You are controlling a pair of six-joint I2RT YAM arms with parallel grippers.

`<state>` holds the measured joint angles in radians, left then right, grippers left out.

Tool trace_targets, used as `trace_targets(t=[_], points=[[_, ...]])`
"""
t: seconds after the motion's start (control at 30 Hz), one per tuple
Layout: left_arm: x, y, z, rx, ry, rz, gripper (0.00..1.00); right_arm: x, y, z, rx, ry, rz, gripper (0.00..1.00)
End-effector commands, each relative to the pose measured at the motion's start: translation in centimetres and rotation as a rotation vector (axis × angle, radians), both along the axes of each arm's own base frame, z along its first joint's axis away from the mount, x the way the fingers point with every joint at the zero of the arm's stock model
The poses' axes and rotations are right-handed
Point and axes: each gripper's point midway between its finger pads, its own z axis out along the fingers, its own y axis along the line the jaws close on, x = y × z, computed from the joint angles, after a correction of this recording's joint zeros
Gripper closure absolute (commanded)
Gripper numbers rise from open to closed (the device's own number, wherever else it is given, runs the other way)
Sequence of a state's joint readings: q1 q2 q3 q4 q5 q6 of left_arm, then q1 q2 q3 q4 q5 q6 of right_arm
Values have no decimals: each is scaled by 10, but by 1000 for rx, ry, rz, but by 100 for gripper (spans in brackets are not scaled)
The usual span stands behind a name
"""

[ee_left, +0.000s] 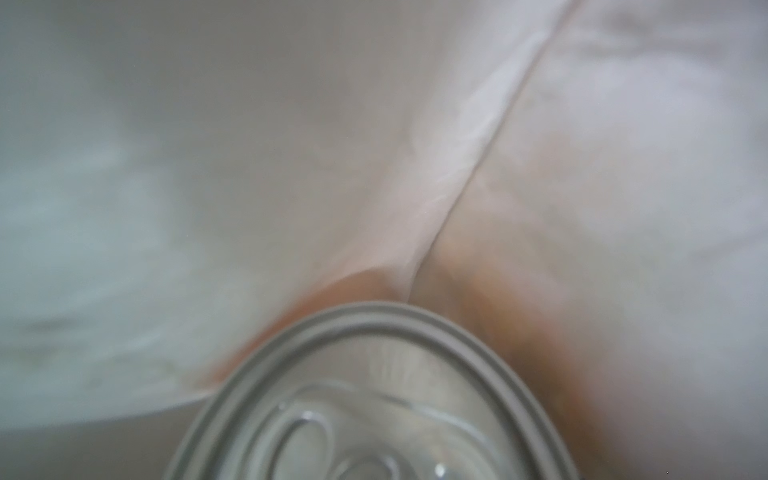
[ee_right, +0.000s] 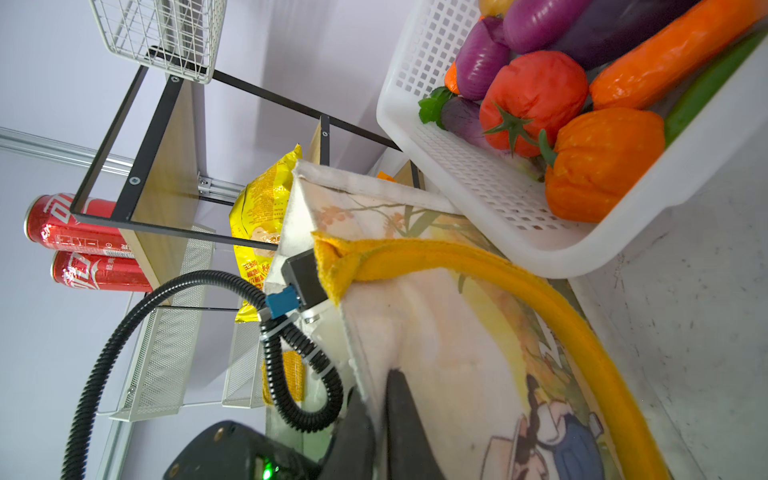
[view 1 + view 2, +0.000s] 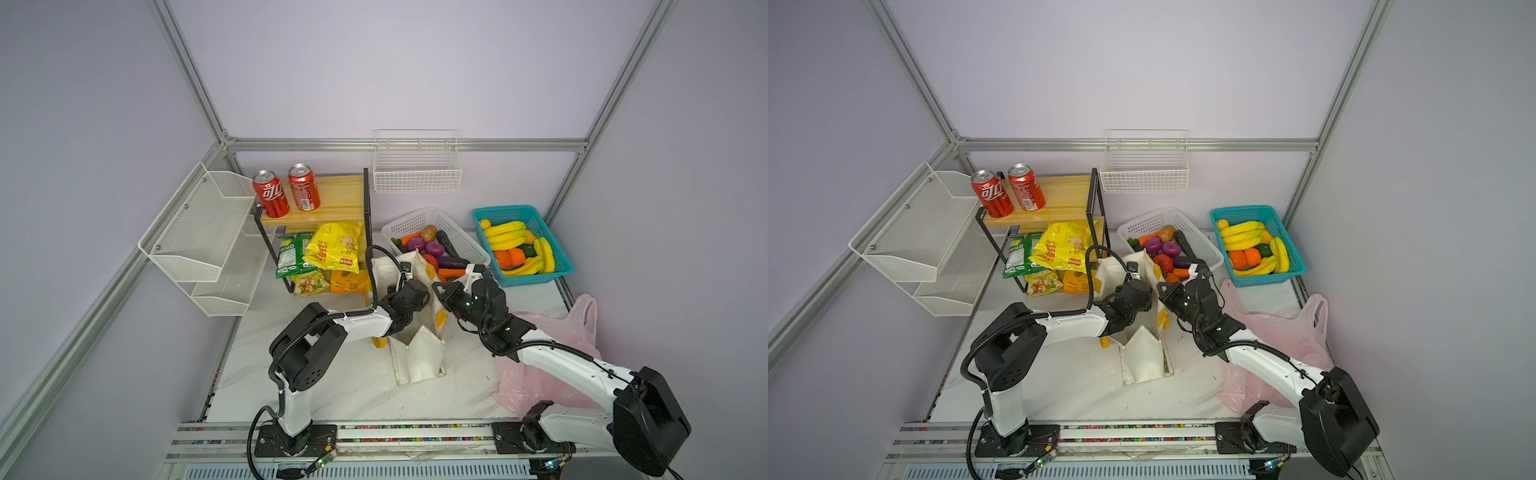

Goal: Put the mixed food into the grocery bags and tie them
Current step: 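Lower the Fanta can into the tote bag with the left gripper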

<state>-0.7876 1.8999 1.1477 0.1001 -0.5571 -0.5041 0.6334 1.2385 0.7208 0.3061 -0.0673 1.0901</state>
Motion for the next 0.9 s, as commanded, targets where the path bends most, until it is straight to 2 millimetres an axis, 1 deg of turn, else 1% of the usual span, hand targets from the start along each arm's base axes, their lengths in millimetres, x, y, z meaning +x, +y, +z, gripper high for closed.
trace_targets(t=[0.0,0.1,0.17,0.23,0.37,0.4,0.67,0.87], points=[[15,4,25,-53,-126,44,62,1,1,3,3,-23,10,100],[12,4,8,-57,-98,41,58,2,1,1,-1,-24,11,100],[8,5,-1,-63,-81,38,53,2,0,1,-6,-27,10,100],[6,7,-5,-67,-72,35,48,3,0,1,-10,-29,9,100],[1,8,-7,-71,-66,24,35,6,-1,3,-18,-39,6,100],[0,8,-7,-70,-64,20,31,6,-1,3,-21,-40,6,100],[-3,2,9,-72,-54,-24,14,7,-2,2,-30,-45,5,100],[-6,1,22,-99,-59,-42,7,9,-5,3,-38,-53,-2,100]])
